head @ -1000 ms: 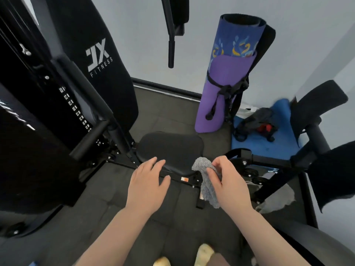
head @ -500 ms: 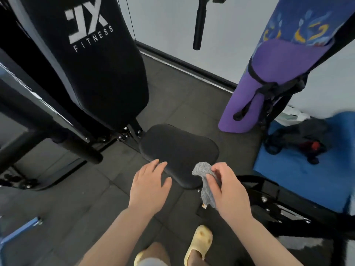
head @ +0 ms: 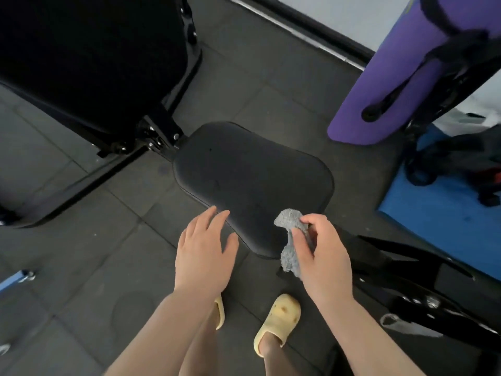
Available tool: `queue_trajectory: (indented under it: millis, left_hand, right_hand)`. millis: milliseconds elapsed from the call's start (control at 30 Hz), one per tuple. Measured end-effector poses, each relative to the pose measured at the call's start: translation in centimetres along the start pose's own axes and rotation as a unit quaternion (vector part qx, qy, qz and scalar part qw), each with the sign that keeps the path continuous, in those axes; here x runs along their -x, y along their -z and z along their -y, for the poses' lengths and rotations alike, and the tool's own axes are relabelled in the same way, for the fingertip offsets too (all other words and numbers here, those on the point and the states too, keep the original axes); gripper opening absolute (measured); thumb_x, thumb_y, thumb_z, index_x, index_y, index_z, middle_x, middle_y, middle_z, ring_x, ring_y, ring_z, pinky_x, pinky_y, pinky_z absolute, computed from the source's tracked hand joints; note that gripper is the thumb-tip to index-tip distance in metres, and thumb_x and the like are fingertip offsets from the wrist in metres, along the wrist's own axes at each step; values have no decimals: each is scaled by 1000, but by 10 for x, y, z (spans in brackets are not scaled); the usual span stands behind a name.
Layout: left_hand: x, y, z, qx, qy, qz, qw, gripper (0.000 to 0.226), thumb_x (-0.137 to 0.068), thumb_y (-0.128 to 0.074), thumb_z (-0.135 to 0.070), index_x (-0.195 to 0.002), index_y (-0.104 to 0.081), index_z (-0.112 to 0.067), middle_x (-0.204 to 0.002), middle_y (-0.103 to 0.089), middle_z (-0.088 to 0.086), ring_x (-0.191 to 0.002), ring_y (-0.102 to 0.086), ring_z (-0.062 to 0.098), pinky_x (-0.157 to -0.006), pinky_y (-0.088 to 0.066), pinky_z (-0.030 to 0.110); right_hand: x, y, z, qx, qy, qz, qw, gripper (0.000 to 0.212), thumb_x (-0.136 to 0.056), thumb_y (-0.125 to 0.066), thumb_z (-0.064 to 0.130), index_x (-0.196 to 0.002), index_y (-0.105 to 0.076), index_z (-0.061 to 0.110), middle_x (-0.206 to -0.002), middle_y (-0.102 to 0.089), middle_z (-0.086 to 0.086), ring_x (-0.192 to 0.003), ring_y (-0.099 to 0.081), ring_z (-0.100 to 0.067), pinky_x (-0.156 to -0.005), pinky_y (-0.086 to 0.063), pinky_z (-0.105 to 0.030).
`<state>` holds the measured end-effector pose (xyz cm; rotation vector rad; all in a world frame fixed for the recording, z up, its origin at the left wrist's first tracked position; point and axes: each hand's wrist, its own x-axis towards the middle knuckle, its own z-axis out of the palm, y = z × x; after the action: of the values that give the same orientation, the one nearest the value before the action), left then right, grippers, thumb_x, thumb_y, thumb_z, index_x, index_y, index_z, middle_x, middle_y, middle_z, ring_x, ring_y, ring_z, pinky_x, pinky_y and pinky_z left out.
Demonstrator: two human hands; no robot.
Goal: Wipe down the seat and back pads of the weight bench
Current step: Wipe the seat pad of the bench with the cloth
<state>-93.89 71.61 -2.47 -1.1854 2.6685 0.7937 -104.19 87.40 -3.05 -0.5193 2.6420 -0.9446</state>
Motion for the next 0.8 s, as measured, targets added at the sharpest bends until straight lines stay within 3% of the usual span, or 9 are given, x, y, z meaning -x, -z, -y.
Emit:
queue_trajectory:
  millis: [133, 267, 367, 467, 600, 667, 800]
  left_hand:
    - [-17, -27, 17, 18, 3, 13, 1000, 47, -93, -48, -35, -139, -41, -31, -150, -33, -10, -139, -27, 12, -114, -17, 29]
    - [-34, -47, 24, 32, -5, 6, 999, 47, -94, -48, -34, -140, -40, -28, -154, -28, -6, -141, -24, 16, -114, -17, 31]
    - [-44, -61, 24, 39, -16, 5, 999, 50, -95, -47, -34, -143, -36, -27, -157, -21, -5, -144, -16, 17, -114, -10, 27]
    - [-52, -72, 25, 38, -26, 13, 999, 55, -96, -44, -37, -147, -26, -29, -159, -9, -7, -146, -3, 12, -110, 2, 22]
    - [-58, -80, 29, 36, -17, 25, 999, 58, -96, -41, -41, -149, -19, -28, -160, -1, -6, -147, 4, 11, -111, 4, 23]
    - [-62, -84, 29, 38, -5, 38, 999, 60, -96, -40, -43, -150, -17, -27, -160, 1, -6, -147, 5, 12, -113, 2, 25]
    - [-65, -94, 30, 43, 17, 54, 998, 66, -96, -43, -43, -150, -11, -24, -161, 2, -2, -147, 4, 17, -118, -5, 32]
  right_hand:
    - [-11, -19, -11, 41, 12, 24, 999, 16, -94, -53, 33, -108, -55, 26, -90, -54, 16, -82, -58, -5, -63, -46, -14]
    - [-34, -31, -18, 71, 67, -57, 994, 17, -94, -52, 30, -106, -59, 21, -90, -49, 13, -83, -54, -10, -57, -49, -26]
    - [-43, -58, -34, 151, 113, -4, 982, 18, -91, -56, 28, -106, -62, 21, -99, -54, 5, -88, -52, -16, -56, -50, -30]
    - [-36, -74, -49, 211, 133, 25, 968, 27, -85, -66, 20, -112, -64, 18, -108, -58, -2, -94, -55, -22, -67, -53, -35]
    - [-15, -67, -51, 277, 179, 62, 942, 41, -69, -79, 12, -107, -65, 19, -104, -60, -1, -93, -59, -23, -69, -51, -36]
    - [-22, -58, -49, 285, 183, 60, 939, 37, -66, -79, 13, -100, -65, 20, -102, -59, 1, -97, -57, -23, -73, -49, -38]
    - [-56, -66, -39, 203, 118, 30, 972, 24, -71, -72, 12, -93, -63, 15, -104, -57, -2, -98, -52, -23, -75, -49, -36]
